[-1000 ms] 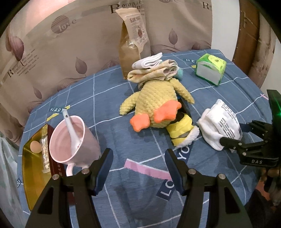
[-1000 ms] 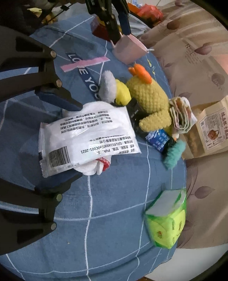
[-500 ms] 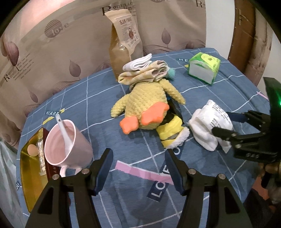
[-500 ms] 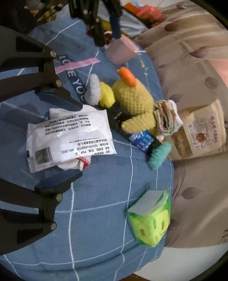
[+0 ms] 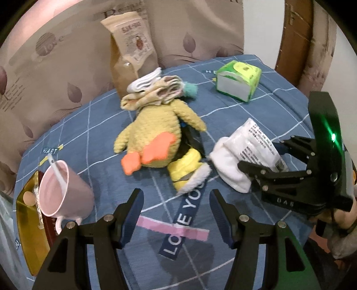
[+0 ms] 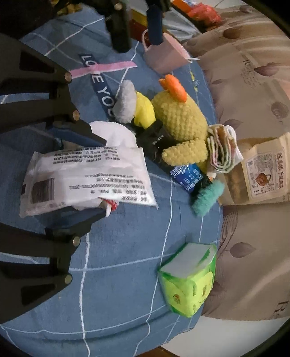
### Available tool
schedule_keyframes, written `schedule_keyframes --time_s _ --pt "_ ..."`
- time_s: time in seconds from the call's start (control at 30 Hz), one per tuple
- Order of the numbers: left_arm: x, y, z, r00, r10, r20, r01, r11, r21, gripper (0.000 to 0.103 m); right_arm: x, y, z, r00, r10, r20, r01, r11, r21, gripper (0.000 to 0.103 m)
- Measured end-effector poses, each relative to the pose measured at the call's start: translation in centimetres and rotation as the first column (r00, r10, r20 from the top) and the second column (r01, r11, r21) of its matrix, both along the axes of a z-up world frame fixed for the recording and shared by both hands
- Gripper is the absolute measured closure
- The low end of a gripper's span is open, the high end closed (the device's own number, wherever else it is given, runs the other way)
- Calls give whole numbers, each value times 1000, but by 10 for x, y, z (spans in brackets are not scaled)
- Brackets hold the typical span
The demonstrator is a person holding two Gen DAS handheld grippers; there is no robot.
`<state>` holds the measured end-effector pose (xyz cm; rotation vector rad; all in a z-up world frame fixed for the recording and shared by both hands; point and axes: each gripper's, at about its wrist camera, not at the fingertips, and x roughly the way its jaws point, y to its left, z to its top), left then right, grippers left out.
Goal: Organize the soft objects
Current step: 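Pull the white glove out with the left gripper while the right gripper holds the package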
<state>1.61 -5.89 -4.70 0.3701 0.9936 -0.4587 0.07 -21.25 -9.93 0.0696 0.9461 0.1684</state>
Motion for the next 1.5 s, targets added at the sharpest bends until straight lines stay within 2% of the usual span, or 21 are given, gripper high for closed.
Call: schedule_keyframes --time_s 0.2,0.5,0.77,0.8,0.87,1.0,1.17,1.5 --pt "0 -14 -1 1000 -23 -21 23 1000 -8 40 -5 -21 6 999 -37 14 37 999 11 58" --pt "2 -39 -8 995 -64 -72 61 997 -40 40 -8 -55 -4 992 -126 -5 126 992 25 60" --pt "5 -65 -17 985 -125 -122 114 989 -92 40 -3 -108 -19 959 -283 -26 283 959 0 63" --pt "6 -68 -19 983 -128 -131 115 988 -100 40 -5 -113 -20 958 -288 -15 288 957 26 63" --pt "9 -75 -23 981 -133 -142 119 987 -107 40 -4 -113 -21 958 -286 -5 286 958 22 63" --pt "18 -90 -36 978 -137 -158 123 988 -93 40 -4 -108 -22 960 -278 23 279 960 -13 63" --pt "24 -112 -55 973 -144 -178 136 989 -55 40 -8 -114 -23 959 -281 25 280 960 24 62" --pt "37 -131 -72 981 -134 -138 135 991 -7 34 -10 -116 -22 959 -282 26 281 958 57 62"
